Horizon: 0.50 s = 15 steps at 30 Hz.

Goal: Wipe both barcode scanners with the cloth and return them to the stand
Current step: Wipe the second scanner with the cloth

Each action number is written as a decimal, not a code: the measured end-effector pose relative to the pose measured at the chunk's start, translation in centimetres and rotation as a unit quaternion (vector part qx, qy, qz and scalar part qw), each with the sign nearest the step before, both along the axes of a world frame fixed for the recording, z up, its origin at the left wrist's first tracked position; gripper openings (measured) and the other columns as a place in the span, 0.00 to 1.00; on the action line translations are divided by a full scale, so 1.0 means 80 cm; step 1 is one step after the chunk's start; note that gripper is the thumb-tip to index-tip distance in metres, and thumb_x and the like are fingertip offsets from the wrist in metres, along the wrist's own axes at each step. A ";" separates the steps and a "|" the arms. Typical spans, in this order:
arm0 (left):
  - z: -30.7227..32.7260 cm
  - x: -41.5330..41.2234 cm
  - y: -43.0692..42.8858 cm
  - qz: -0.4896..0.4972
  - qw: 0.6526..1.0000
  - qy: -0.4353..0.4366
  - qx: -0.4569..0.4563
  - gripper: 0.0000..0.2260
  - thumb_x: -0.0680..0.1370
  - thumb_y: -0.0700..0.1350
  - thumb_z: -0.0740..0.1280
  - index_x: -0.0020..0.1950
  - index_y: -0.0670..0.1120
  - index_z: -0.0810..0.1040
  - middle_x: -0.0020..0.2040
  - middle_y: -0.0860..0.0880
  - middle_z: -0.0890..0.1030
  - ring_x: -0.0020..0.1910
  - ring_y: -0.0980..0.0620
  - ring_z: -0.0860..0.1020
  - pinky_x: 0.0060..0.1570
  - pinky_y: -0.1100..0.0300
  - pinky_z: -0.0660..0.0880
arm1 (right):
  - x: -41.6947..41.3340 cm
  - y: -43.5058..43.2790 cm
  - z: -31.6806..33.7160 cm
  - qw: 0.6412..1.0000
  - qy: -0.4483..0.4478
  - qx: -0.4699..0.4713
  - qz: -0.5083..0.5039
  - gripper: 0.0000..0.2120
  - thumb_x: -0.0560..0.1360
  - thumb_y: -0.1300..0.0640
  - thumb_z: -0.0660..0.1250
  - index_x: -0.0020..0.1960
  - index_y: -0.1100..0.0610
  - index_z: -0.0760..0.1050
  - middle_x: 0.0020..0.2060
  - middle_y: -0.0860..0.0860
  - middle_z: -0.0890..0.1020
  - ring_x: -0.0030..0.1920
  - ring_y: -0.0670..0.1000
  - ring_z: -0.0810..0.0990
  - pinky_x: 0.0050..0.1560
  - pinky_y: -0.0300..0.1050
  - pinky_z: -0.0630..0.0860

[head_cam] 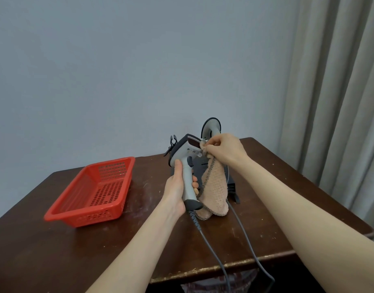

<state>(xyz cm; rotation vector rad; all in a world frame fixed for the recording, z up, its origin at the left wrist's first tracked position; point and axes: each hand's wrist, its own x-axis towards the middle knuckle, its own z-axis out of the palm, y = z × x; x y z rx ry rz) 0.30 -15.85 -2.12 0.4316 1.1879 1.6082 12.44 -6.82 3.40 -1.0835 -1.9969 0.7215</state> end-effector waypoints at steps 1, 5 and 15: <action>0.001 -0.001 -0.001 0.001 1.000 0.002 0.002 0.22 0.76 0.62 0.62 0.47 0.42 0.76 0.29 0.48 0.75 0.23 0.54 0.71 0.22 0.64 0.71 | 0.002 0.001 -0.001 1.000 0.012 -0.001 -0.009 0.04 0.74 0.53 0.67 0.42 0.47 0.80 0.35 0.43 0.78 0.43 0.47 0.78 0.38 0.39 0.69; 0.007 0.001 0.000 0.006 1.000 0.018 0.000 0.23 0.76 0.62 0.62 0.47 0.42 0.76 0.28 0.48 0.76 0.23 0.54 0.71 0.22 0.64 0.71 | -0.003 -0.007 -0.001 0.981 0.161 -0.068 0.086 0.05 0.73 0.56 0.69 0.47 0.51 0.83 0.33 0.45 0.77 0.38 0.43 0.75 0.39 0.36 0.69; 0.011 -0.007 -0.003 0.041 0.995 0.084 0.024 0.20 0.78 0.56 0.63 0.49 0.38 0.76 0.31 0.46 0.77 0.25 0.52 0.74 0.26 0.60 0.74 | 0.004 0.002 0.005 0.983 0.167 -0.073 0.010 0.06 0.76 0.58 0.61 0.45 0.54 0.77 0.42 0.49 0.79 0.40 0.47 0.75 0.35 0.39 0.67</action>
